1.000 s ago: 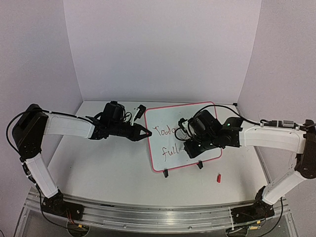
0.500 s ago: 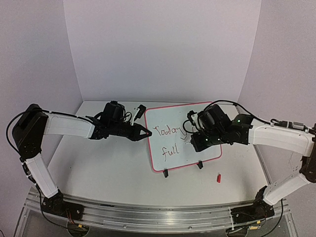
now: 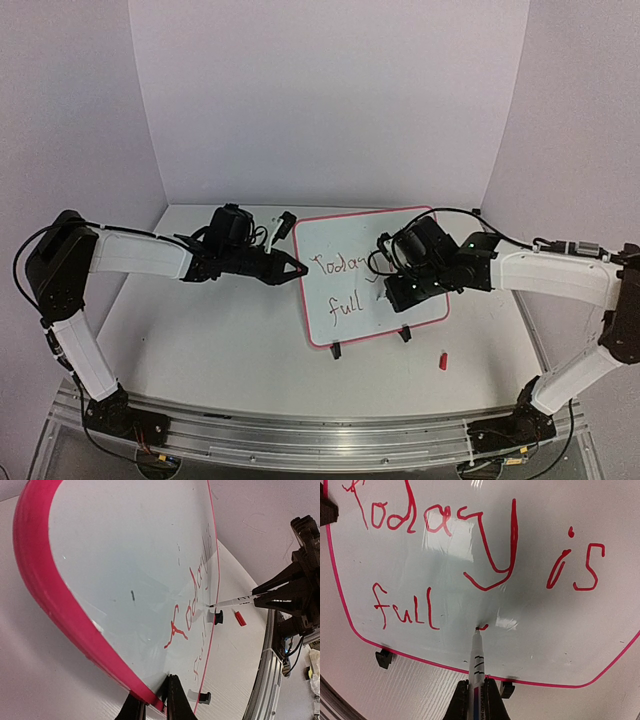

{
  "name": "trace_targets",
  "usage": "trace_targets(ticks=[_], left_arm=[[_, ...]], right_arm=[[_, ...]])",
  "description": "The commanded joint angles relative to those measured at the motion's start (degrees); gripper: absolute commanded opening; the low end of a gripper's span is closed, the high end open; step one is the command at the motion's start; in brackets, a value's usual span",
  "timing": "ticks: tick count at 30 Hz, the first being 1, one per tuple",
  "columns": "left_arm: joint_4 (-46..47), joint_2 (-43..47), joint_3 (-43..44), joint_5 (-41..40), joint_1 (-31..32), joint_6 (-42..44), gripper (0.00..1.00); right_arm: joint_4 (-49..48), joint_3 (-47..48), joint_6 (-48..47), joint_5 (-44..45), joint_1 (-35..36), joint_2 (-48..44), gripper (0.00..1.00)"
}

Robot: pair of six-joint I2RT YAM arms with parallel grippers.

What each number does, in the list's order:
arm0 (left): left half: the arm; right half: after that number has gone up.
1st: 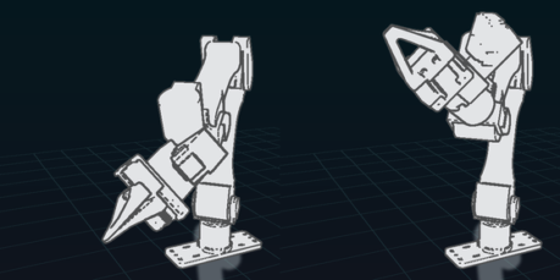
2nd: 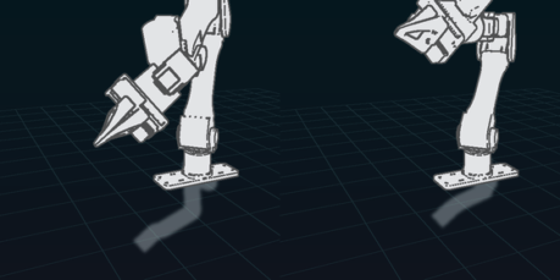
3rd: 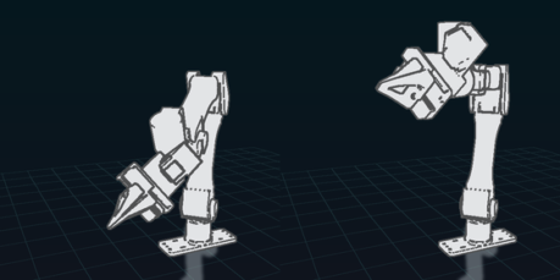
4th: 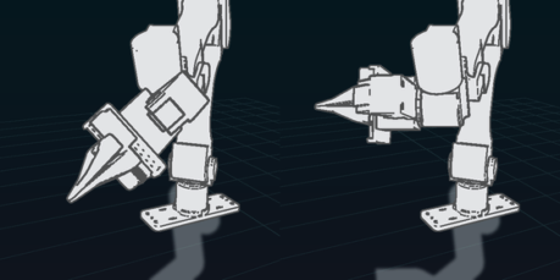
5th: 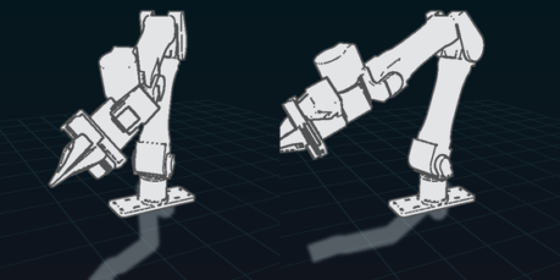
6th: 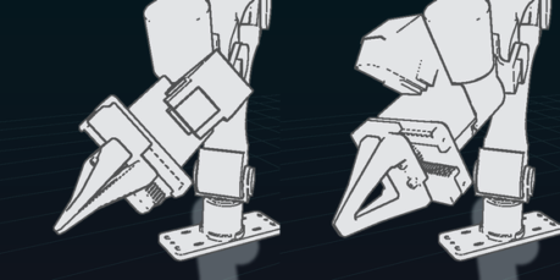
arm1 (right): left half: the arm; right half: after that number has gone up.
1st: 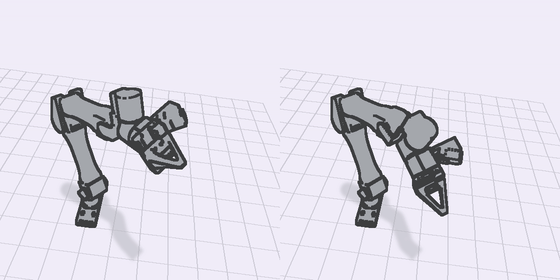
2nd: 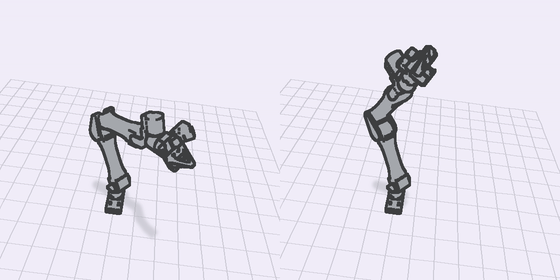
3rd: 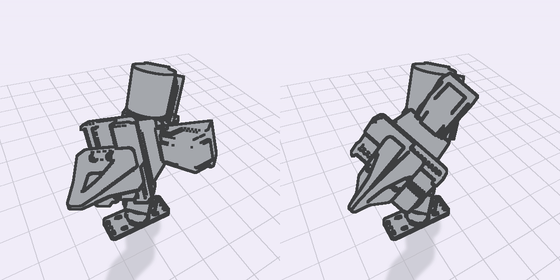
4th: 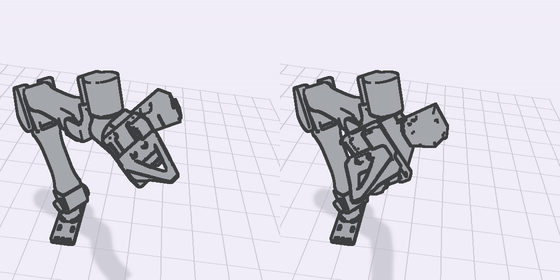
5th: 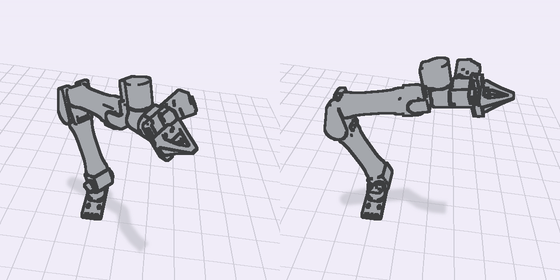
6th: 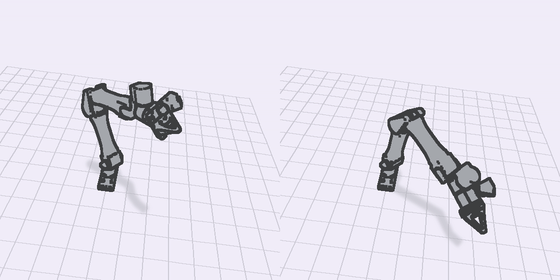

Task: Write a sentence on the whiteboard

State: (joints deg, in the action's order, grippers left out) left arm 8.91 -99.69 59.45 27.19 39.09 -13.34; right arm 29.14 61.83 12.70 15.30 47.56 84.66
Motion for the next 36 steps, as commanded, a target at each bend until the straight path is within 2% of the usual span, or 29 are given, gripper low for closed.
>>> trace_targets(ticks=[1, 11, 18, 24, 36], left_arm=[[-8.6, -4.4, -0.4, -20.8, -1.5, 9.0, 0.0], [-8.6, -4.2, 0.0, -21.1, -1.6, 9.2, 0.0], [-8.6, -4.6, 0.5, -21.3, -1.6, 9.3, 0.0], [-8.6, -4.8, 0.8, -21.4, -1.6, 9.4, 0.0], [-8.6, -5.0, 0.8, -21.3, -1.6, 9.4, 0.0]], right_arm=[[-0.8, 2.8, -0.3, -0.7, -0.2, 2.1, 0.0], [-0.2, 1.1, -0.2, -3.2, -0.2, 2.0, 0.0], [2.4, 0.2, -0.6, 0.8, -0.3, 1.1, 0.0], [3.3, 0.2, -1.0, 0.8, -0.9, 0.7, 0.0], [2.5, 2.5, -1.2, 4.8, -1.5, 0.5, 0.0]])
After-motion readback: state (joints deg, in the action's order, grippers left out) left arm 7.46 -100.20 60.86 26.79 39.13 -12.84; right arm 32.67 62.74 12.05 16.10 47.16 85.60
